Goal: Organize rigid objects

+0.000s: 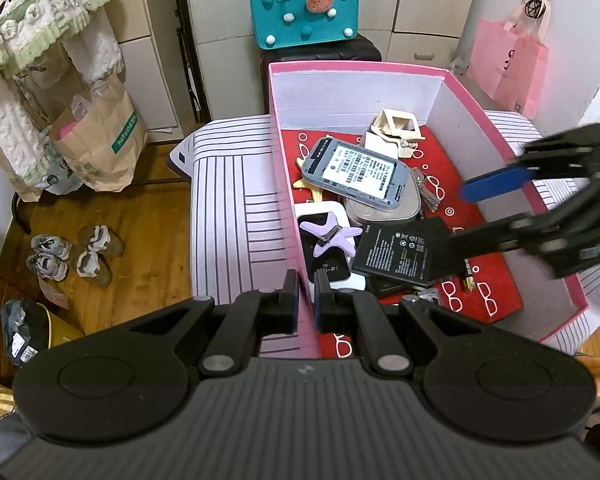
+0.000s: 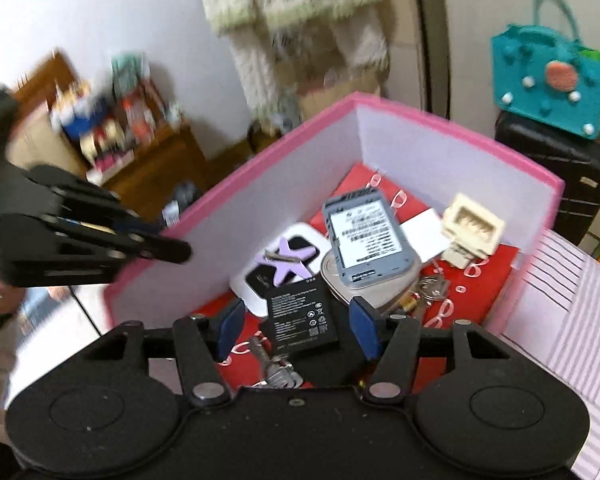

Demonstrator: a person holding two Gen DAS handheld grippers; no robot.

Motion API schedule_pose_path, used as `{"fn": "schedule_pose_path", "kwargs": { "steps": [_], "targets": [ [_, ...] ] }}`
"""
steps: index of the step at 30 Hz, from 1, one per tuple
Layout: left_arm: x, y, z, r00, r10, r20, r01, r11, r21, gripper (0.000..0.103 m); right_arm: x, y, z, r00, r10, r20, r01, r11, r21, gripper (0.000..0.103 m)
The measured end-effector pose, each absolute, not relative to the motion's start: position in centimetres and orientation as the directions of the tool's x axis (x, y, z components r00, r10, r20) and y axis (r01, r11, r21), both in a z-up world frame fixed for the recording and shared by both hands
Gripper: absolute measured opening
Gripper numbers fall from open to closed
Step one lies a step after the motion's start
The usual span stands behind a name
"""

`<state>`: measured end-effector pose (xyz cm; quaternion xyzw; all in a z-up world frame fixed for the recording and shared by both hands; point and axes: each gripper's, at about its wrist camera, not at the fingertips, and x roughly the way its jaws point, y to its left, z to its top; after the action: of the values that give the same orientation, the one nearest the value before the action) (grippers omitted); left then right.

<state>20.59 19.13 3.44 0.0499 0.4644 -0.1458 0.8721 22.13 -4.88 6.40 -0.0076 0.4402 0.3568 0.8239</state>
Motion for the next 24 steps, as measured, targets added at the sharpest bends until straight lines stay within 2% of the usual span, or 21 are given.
{"fn": "schedule_pose_path", "kwargs": {
  "steps": [3,6,14,20,21,24],
  "targets": [
    [20.8,19.6,3.5,0.513,-0.215,-0.831,0.282,0.957,-0.073,0.01,20.8,-6.6,7.8,0.402,0.582,-0.707,-0.577,0.761,0.298,0.063],
    [20.4,19.8,3.9,0.514,-0.214,-0.83,0.269,0.96,-0.081,0.011,19.0,-7.2,9.6,0.463,0.552,-0.694,-0.586,0.777,0.227,0.064],
    [16.8,19.1,7.4,0.622,-0.183,-0.761,0.238,0.97,-0.039,0.012,14.9,-9.1,10.6,0.571,0.577,-0.584,-0.572,0.79,0.221,0.065],
    [14.7,18.3,9.2,0.634,-0.191,-0.749,0.225,0.973,-0.058,0.022,13.5,-9.7,10.4,0.587,0.586,-0.559,-0.556,0.794,0.248,0.065],
    [14.4,17.9,9.4,0.635,-0.194,-0.748,0.233,0.971,-0.055,0.027,13.3,-9.7,10.5,0.587,0.586,-0.558,-0.561,0.792,0.242,0.065],
    [13.4,16.7,9.8,0.634,-0.196,-0.748,0.244,0.969,-0.048,0.033,12.4,-10.1,10.9,0.609,0.573,-0.549,-0.55,0.803,0.228,0.071]
  ]
}}
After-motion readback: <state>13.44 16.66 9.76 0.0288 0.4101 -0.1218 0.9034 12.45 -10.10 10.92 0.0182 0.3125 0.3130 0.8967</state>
